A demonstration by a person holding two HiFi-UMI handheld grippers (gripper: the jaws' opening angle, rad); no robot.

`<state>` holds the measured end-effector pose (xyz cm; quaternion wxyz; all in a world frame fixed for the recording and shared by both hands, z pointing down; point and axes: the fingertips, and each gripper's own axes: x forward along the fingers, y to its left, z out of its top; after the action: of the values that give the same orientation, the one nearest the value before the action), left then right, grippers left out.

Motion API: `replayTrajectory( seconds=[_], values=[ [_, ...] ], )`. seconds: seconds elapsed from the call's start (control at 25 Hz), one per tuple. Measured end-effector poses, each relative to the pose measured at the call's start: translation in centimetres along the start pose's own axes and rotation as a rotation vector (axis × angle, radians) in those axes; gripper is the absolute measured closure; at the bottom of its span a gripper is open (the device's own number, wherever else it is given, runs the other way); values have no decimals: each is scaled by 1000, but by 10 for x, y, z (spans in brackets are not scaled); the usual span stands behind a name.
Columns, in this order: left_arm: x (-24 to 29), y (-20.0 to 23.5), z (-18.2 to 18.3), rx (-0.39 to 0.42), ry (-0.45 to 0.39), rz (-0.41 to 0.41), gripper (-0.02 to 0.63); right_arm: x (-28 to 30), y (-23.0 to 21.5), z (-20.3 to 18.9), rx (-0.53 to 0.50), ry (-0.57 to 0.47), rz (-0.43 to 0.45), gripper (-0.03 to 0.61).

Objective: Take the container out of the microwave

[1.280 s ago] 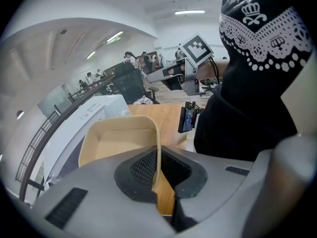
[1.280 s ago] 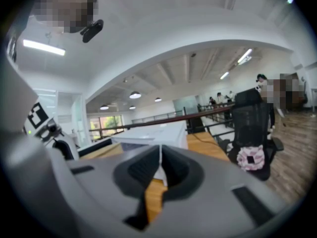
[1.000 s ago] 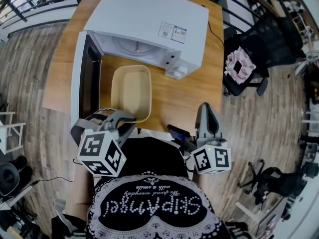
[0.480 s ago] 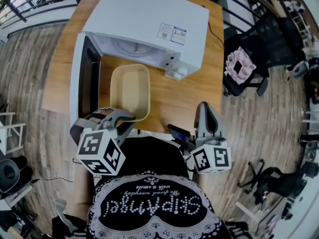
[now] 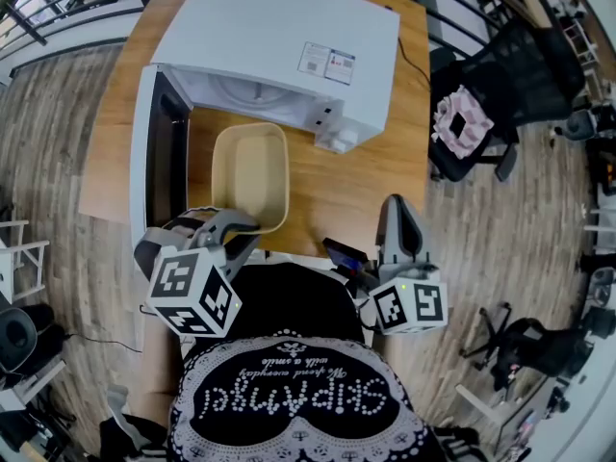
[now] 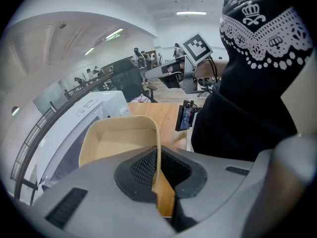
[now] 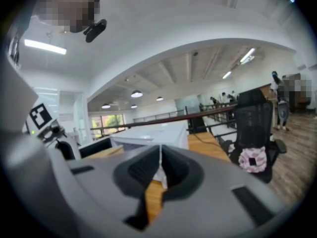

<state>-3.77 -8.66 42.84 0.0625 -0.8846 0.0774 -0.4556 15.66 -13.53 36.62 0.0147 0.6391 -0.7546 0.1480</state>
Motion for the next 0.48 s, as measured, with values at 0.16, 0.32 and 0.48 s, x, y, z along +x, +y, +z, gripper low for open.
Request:
replayTrajectory(
  seconds=[0.16, 0.32, 0.48],
  values=[
    [2, -1, -1, 1, 11, -7, 577, 1, -2, -1, -3, 6, -1, 545],
    [2, -1, -1, 4, 12, -8, 578, 1, -1, -2, -5, 7, 1, 545],
    [3, -2, 0, 6, 7, -12, 577, 1, 0, -4, -35, 22, -3, 545]
  ],
)
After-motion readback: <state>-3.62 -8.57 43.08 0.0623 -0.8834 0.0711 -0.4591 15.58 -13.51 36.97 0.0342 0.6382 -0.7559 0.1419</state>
